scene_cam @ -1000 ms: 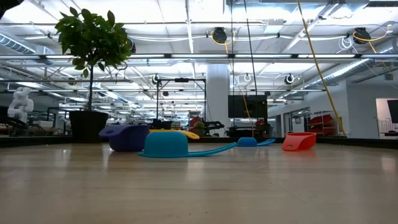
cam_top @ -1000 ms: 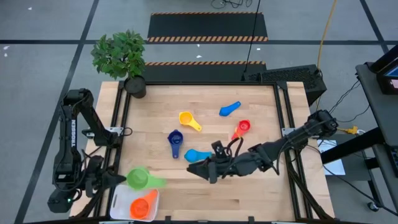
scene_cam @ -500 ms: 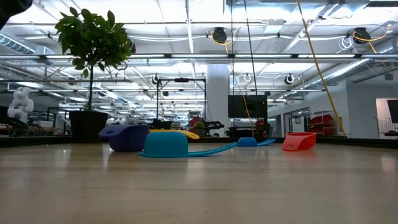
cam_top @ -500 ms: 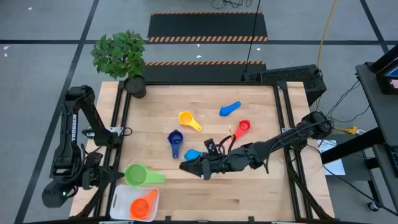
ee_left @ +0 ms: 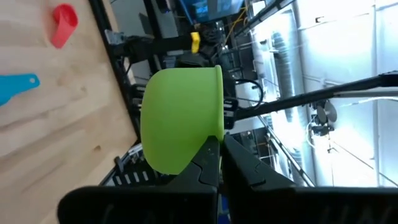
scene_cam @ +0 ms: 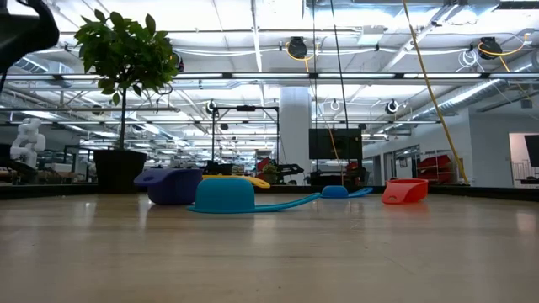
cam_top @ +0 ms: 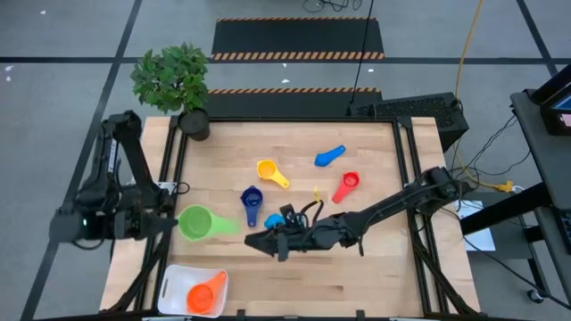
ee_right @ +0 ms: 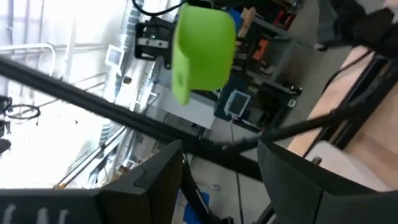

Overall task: Nest measuring cups in basket
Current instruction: Stack the green measuring cup on top of the orange measuring cup in the white bin

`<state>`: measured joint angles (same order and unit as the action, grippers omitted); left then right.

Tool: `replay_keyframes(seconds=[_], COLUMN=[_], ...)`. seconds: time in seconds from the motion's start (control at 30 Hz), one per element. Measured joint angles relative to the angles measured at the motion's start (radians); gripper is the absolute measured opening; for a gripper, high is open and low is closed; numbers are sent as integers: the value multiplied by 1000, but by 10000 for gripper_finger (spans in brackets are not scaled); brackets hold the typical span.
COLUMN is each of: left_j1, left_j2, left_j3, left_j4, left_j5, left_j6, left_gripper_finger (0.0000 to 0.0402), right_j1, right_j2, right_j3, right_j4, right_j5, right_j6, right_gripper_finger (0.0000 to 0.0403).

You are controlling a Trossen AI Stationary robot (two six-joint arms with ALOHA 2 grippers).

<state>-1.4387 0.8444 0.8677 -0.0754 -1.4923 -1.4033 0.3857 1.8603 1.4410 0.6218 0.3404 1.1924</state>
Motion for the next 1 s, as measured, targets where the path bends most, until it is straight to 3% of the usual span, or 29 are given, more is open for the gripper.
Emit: replay_keyframes(seconds=[0.1,0.23,0.63,0.87,1.0], left_j1=[20,63,186,228,251], left_j2=[-44,-82,-106,-105,-107], left_j3=[0,0,0,0,0], left_j4=[68,76,13,-8,-10], left_j5=[31,57,135,149,150], left_j6=[142,219,226,217,220], left_gripper_finger=[3,3,3,3,3], right_j1=[-24,-54,-125,-170,-187], right_j2=[-2,-2,-2,-2,-2], right_j3=[0,0,0,0,0], right_j4=[23,84,148,204,220], right_j5=[0,1,-8,-85,-139], right_j6=[-8,-41,-83,-88,-79], right_gripper_finger=[202,202,202,198,170])
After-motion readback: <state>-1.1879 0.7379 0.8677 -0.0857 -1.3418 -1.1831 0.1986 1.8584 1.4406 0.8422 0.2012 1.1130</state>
